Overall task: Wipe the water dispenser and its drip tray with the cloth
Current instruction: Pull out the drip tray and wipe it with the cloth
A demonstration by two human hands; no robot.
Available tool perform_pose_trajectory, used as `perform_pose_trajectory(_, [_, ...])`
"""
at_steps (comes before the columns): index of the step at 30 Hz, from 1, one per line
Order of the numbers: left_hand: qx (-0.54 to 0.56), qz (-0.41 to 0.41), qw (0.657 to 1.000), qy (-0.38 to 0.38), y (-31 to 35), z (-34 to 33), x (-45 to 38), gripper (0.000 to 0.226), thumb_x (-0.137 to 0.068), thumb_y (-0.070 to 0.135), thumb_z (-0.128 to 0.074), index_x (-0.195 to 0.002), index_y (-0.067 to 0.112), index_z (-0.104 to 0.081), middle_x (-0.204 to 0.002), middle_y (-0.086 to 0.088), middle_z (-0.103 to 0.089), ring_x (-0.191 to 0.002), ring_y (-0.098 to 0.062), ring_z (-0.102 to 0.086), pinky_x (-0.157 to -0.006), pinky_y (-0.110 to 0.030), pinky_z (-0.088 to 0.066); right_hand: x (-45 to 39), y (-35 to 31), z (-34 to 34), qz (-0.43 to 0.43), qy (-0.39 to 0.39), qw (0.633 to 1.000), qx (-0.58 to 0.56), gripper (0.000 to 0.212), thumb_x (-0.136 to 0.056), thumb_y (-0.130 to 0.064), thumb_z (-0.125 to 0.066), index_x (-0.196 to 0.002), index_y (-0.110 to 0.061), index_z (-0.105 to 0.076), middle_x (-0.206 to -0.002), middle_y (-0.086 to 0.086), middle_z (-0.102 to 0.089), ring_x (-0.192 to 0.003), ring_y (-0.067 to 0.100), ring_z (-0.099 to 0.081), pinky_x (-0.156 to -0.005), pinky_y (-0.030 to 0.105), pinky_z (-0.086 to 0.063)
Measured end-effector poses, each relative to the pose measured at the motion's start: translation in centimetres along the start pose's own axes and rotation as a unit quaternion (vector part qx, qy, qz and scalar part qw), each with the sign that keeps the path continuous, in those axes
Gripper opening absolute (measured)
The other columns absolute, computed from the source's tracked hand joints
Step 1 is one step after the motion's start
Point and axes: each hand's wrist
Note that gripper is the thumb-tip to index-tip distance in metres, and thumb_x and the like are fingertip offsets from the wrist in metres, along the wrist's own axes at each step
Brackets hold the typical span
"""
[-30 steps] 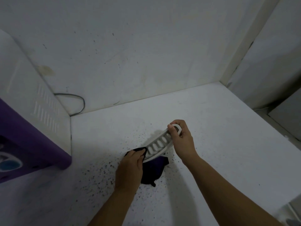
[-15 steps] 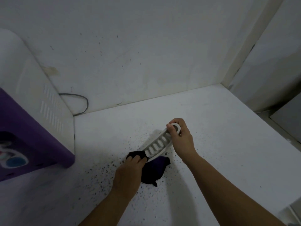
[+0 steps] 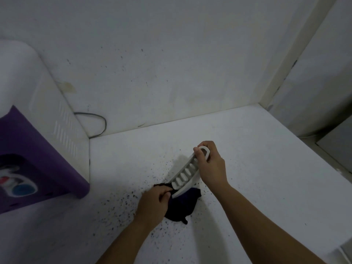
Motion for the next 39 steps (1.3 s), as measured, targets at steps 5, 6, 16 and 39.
perform_pose_trajectory(5, [0.031, -0.026, 0.997, 0.067, 1.2, -0.5, 0.9, 0.025, -0.094, 0.013, -0.052, -0.114, 0.018, -0.067, -0.105, 0.004, -0.067, -0.096, -0.01, -0.061, -0.085, -0.025, -0.052, 0.2, -0.2, -0.2, 0.018, 0.003, 1.0, -0.004, 0.007, -0.094, -0.038, -0.051, -0.091, -0.032, -0.048, -0.074, -0.009, -0.059, -0.065, 0.003, -0.057, -0.049, 0.01, -0.041])
perform_pose_trajectory(6, [0.035, -0.045, 0.996, 0.075, 1.6, -0.6, 0.8, 0.024, -0.094, 0.012, -0.053, -0.111, 0.018, -0.069, -0.1, 0.005, -0.067, -0.092, -0.008, -0.061, -0.082, -0.022, -0.052, 0.1, -0.2, -0.3, 0.021, -0.001, 1.0, -0.003, 0.007, -0.094, -0.038, -0.051, -0.091, -0.032, -0.048, -0.074, -0.009, -0.059, -0.064, 0.002, -0.057, -0.048, 0.01, -0.041])
perform_pose_trajectory(16, [-0.105, -0.146, 0.98, 0.079, -1.1, -1.5, 2.1, 0.033, -0.095, 0.013, -0.052, -0.123, 0.027, -0.063, -0.118, 0.018, -0.057, -0.109, -0.002, -0.049, -0.092, -0.012, -0.039, 0.4, 0.9, 0.5, 0.001, -0.026, 0.999, -0.046, 0.005, -0.093, -0.037, -0.052, -0.09, -0.033, -0.051, -0.081, -0.014, -0.06, -0.071, -0.003, -0.058, -0.055, 0.009, -0.045])
perform_pose_trajectory(39, [0.013, 0.132, 0.981, 0.143, -2.0, -1.2, 2.0, 0.021, -0.082, 0.015, -0.071, -0.067, 0.023, -0.058, -0.069, 0.008, -0.061, -0.065, -0.007, -0.057, -0.058, -0.023, -0.047, -0.2, -2.1, 1.1, -0.08, -0.194, 0.937, -0.28, 0.024, -0.085, -0.024, -0.067, -0.101, -0.008, -0.059, -0.109, 0.026, -0.061, -0.095, 0.034, -0.062, -0.089, 0.048, -0.051])
Point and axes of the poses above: each hand's wrist, its own x-axis away from the middle knuckle, its own z-axis out of the back of the hand, y = z × x
